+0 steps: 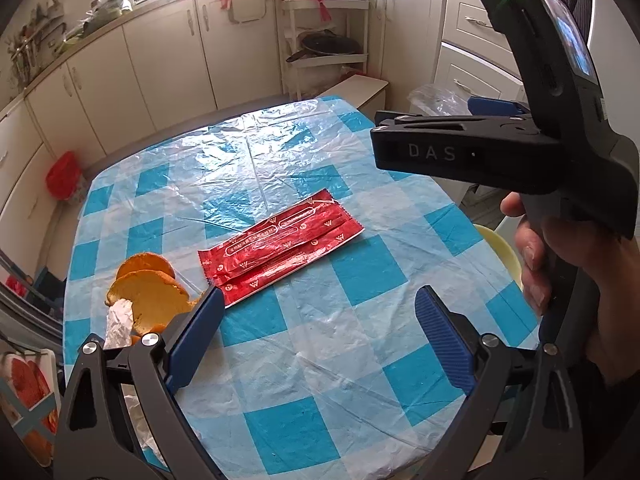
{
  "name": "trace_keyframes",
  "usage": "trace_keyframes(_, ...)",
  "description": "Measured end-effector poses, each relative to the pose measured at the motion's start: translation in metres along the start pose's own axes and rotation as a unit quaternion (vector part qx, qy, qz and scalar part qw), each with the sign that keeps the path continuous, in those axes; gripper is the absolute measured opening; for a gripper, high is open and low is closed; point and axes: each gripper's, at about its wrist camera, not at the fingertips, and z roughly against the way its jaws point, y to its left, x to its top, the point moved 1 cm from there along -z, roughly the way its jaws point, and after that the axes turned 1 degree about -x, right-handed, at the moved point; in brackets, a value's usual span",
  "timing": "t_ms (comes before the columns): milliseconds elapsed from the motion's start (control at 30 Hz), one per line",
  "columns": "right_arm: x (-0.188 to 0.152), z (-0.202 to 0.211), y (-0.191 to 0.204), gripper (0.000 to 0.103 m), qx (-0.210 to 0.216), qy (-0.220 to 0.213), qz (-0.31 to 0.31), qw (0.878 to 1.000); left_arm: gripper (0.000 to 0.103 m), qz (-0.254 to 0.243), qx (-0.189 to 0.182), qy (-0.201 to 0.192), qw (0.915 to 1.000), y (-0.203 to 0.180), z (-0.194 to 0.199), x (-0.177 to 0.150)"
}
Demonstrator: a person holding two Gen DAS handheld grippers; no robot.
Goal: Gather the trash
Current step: 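Bring both tools back from the bucket to the table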
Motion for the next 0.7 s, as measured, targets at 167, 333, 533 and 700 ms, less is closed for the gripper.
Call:
trace_keyframes(167,0.001,-0.004,0.003,0.096,0.001,0.004,0.003,1.0,0.092,0.0,-0.002,0.001,1.0,0.003,-0.001,0.001)
trace_keyframes(333,0.0,-0.009,0.009,0.096,0.005,0.01,0.011,1.0,0.092,-0.002,0.006,0.0,1.0,0.009,0.0,-0.001)
trace_keyframes(533,-0.004,-0.018,0.015,0.096,0.021,0.033,0.02,0.999,0.092,0.025,0.044,0.009,0.9987,0.041,-0.005,-0.013)
trace_keyframes(700,-0.01,-0.025,0.023,0.096,0.039,0.055,0.029,0.997,0.092,0.059,0.074,0.015,0.9954,0.072,-0.005,-0.024)
